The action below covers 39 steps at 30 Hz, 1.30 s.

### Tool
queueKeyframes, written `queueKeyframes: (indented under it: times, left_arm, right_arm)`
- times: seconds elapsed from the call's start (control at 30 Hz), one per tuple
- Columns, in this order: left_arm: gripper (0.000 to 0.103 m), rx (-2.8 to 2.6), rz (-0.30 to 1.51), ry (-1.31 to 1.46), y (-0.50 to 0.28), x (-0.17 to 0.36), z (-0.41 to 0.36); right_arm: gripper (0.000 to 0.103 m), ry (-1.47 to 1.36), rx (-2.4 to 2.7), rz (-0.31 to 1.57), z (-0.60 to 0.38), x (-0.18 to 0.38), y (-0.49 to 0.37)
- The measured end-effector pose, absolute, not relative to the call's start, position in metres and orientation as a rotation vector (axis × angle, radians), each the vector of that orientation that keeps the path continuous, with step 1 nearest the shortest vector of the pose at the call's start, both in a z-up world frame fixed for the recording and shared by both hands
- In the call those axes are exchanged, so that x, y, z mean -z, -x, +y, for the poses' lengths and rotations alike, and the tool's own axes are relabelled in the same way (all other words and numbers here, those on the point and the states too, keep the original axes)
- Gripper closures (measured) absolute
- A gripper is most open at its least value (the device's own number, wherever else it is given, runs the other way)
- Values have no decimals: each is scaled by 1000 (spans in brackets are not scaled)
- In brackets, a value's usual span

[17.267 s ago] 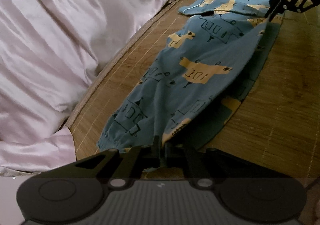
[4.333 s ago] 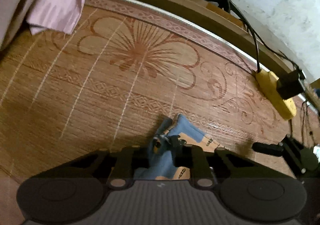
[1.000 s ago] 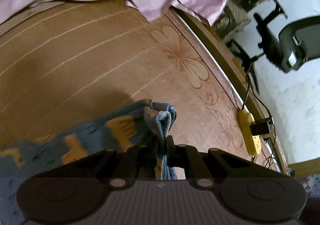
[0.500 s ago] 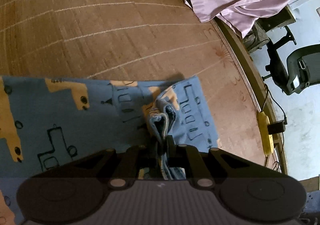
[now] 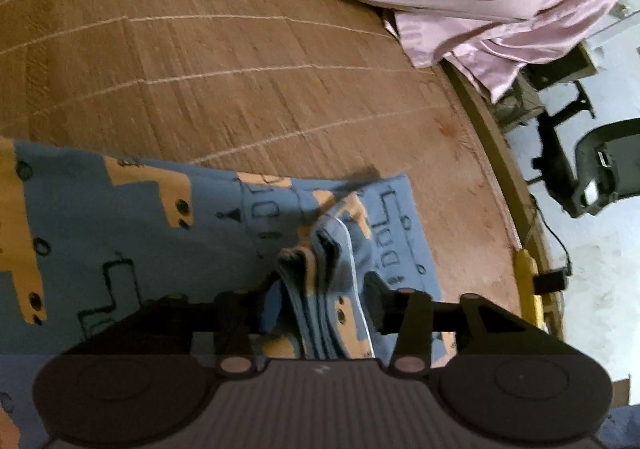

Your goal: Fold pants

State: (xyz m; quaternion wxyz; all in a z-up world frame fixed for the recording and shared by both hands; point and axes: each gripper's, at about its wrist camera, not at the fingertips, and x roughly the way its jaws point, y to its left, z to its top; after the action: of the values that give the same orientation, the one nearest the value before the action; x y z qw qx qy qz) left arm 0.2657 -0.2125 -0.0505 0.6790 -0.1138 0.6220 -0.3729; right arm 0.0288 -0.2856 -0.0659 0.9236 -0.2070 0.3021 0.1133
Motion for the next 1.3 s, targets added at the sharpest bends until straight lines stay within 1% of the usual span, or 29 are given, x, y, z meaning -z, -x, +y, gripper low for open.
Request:
queueKeyframes:
  times: [0.03, 0.07, 0.1, 0.17, 0.27, 0.43, 0.53, 0.63, 0.77, 0.97, 1.3]
  left_arm:
    - [69, 826, 1397, 252, -266, 50, -213]
    - [80, 815, 1394, 249, -266, 50, -213]
    - [85, 805, 1394, 243, -265, 51, -213]
    - [88, 791, 1399, 251, -264, 52, -213]
    - [91, 788, 1385, 251, -262, 50, -213]
    - [93, 803, 1333, 253, -256, 39, -207]
    - [93, 825, 1306, 238, -253, 30, -200]
    - [93, 833, 1308, 257, -258, 23, -187]
    - [93, 843, 1320, 310, -266, 21, -160]
    - [93, 816, 1284, 353, -269, 20, -111]
    - [93, 721, 1273, 425, -271, 28, -40]
  right_arm:
    - [77, 419, -236, 624, -286, 66, -29]
    - [81, 420, -238, 619, -285, 65, -29]
    - [86, 420, -243, 613, -285, 64, -28]
    - [87, 425, -244, 602, -284, 63, -26]
    - [88, 424, -241, 596, -284, 62, -27]
    - [90, 443, -230, 561, -284, 59, -21]
    - [90, 452, -234, 571, -284, 56, -21]
    - [90, 441, -231, 567, -278, 49, -22]
    - [90, 409, -256, 571, -261, 36, -26]
    - [90, 407, -330, 571, -225, 20, -35]
    - [90, 455, -473, 589, -167, 18, -52]
